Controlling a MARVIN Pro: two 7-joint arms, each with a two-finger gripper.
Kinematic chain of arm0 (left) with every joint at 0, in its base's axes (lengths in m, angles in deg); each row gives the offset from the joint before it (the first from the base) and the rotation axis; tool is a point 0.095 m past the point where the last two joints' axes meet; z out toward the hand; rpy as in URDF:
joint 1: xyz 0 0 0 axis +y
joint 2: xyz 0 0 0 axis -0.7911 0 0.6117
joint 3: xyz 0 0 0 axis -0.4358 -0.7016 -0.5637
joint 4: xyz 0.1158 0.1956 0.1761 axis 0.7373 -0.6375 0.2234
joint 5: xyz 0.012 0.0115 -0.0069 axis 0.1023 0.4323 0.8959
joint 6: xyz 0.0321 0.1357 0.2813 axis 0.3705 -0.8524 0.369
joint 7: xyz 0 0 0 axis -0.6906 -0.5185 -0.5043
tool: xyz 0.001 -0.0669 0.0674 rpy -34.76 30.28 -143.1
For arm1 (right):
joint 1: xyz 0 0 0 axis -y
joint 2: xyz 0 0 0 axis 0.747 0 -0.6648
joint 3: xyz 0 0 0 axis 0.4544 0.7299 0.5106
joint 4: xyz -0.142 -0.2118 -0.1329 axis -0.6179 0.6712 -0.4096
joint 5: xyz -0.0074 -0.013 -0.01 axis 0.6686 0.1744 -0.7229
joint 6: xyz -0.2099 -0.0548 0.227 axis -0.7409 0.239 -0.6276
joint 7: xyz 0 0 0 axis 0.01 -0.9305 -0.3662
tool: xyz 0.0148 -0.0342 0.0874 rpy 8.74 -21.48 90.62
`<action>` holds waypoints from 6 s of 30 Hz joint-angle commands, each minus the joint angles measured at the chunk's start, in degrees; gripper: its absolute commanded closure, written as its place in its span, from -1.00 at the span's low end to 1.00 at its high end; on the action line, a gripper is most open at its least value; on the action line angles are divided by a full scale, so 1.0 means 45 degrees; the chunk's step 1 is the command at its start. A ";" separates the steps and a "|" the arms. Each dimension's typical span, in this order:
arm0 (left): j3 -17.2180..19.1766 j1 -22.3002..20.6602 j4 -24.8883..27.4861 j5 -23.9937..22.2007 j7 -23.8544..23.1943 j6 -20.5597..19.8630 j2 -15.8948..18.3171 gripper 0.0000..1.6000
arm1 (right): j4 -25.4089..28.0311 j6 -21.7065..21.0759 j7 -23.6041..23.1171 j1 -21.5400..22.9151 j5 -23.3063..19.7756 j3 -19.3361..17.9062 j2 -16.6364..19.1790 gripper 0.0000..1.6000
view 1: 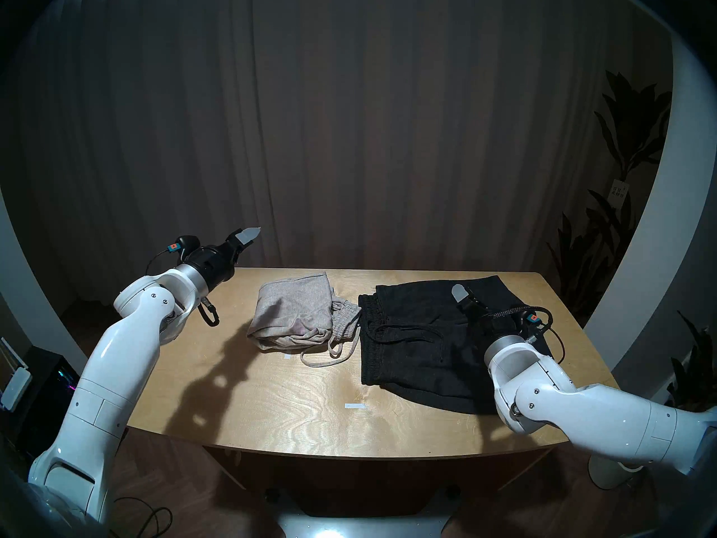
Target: Fold pants twice and stack them
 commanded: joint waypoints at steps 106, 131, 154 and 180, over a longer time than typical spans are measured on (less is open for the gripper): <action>-0.1124 0.4902 0.5057 -0.4091 0.4256 -0.2793 -0.0825 -1.00 | -0.2913 -0.5977 -1.4507 -0.5250 -1.1800 -0.1206 0.4953 -1.00; -0.2545 0.4219 0.4932 -0.4254 0.4326 -0.3745 -0.0979 -1.00 | -0.4099 -0.7406 -1.7395 -0.6459 -1.2790 -0.0903 0.4955 -1.00; -0.2849 0.3956 0.4550 -0.4313 0.4470 -0.4280 -0.1029 -1.00 | -0.4981 -0.7729 -1.8382 -0.7365 -1.3321 -0.0679 0.4955 -1.00; -0.2744 0.3401 0.4092 -0.4321 0.4461 -0.4892 -0.1066 -1.00 | -0.5757 -0.7678 -1.9125 -0.7956 -1.3705 -0.0712 0.4954 -1.00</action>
